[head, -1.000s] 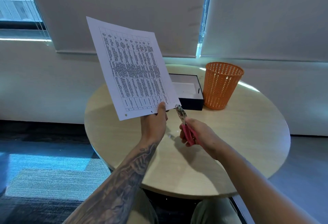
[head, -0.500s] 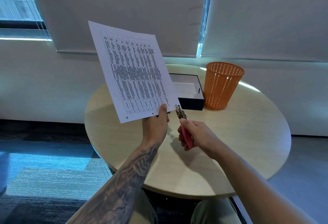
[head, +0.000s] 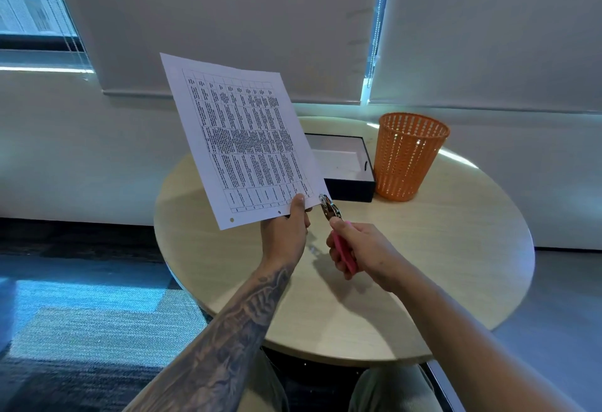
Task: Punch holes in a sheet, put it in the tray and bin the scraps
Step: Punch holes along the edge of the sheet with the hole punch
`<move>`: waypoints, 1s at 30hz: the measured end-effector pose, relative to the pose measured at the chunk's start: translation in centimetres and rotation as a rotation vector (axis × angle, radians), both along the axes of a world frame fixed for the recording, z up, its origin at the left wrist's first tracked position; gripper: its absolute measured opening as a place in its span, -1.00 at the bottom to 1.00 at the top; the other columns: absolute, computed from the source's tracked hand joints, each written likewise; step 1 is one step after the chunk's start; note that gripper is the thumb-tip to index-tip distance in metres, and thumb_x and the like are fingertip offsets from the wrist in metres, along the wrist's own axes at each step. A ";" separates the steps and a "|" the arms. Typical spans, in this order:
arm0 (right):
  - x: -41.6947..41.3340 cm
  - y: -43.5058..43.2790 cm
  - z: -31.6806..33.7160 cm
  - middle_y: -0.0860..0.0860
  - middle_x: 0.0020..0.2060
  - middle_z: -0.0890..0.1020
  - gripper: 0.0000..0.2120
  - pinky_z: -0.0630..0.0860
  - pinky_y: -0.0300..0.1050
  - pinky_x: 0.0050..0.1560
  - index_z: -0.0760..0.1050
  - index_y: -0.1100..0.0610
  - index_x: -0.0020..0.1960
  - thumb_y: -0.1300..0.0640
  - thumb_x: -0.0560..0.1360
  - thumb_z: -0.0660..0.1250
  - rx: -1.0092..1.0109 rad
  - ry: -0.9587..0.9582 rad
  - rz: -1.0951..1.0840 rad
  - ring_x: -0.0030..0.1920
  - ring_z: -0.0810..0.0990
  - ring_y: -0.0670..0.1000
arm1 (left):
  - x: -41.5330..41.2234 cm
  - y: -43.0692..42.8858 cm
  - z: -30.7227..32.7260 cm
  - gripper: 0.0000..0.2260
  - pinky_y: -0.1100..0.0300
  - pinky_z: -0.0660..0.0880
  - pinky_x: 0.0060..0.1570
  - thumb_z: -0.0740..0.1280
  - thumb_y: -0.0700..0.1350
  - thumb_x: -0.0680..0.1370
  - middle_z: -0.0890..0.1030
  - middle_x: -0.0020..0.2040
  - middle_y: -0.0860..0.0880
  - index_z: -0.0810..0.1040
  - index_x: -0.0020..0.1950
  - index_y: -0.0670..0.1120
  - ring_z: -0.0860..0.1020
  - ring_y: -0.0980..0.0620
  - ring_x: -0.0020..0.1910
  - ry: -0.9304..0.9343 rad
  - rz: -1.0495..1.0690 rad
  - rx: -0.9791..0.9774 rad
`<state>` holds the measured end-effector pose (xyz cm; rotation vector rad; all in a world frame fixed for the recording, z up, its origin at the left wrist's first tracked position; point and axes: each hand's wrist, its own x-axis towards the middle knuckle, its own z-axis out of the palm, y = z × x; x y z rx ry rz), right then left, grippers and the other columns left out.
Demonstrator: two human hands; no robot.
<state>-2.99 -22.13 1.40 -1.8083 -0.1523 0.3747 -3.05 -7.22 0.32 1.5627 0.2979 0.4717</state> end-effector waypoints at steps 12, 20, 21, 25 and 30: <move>1.5 -0.2 0.0 0.11 -0.38 0.53 -0.55 0.36 -0.19 -0.46 0.54 0.18 -0.19 -0.17 0.63 0.23 -0.197 0.133 -0.031 -0.51 0.43 0.03 | 0.7 0.6 -2.9 -0.64 0.25 0.33 0.20 0.25 0.03 0.65 0.51 0.39 0.02 0.46 0.44 0.00 0.47 0.00 0.31 0.014 0.003 0.269; 2.5 0.1 -0.1 0.08 -0.44 0.51 -0.55 0.33 -0.22 -0.45 0.53 0.20 -0.15 -0.18 0.63 0.24 -0.272 0.243 -0.015 -0.53 0.42 0.01 | 1.3 1.1 -3.3 -0.60 0.29 0.26 0.22 0.22 0.05 0.66 0.47 0.46 -0.02 0.41 0.49 0.00 0.43 -0.09 0.40 0.087 -0.025 0.352; 2.6 0.1 -0.1 0.10 -0.42 0.53 -0.54 0.36 -0.20 -0.44 0.55 0.20 -0.15 -0.19 0.62 0.25 -0.266 0.252 -0.013 -0.52 0.44 0.03 | 1.3 1.1 -3.4 -0.59 0.27 0.27 0.23 0.22 0.06 0.66 0.47 0.46 -0.01 0.41 0.50 0.00 0.43 -0.08 0.40 0.098 -0.026 0.343; 2.5 0.0 0.5 0.24 -0.28 0.66 -0.51 0.53 -0.06 -0.33 0.59 0.28 -0.08 -0.17 0.62 0.27 -0.183 0.288 0.005 -0.38 0.58 0.14 | 1.5 1.2 -3.6 -0.59 0.29 0.24 0.25 0.23 0.04 0.66 0.46 0.47 0.01 0.40 0.50 0.01 0.40 -0.04 0.42 0.073 -0.029 0.315; 1.8 -0.3 0.6 0.25 -0.27 0.64 -0.52 0.54 -0.04 -0.32 0.56 0.29 -0.05 -0.16 0.63 0.26 -0.147 0.304 0.004 -0.35 0.57 0.15 | 1.7 1.4 -3.9 -0.62 0.19 0.34 0.28 0.26 0.04 0.64 0.52 0.40 0.01 0.45 0.45 0.00 0.46 -0.02 0.35 0.034 0.002 0.201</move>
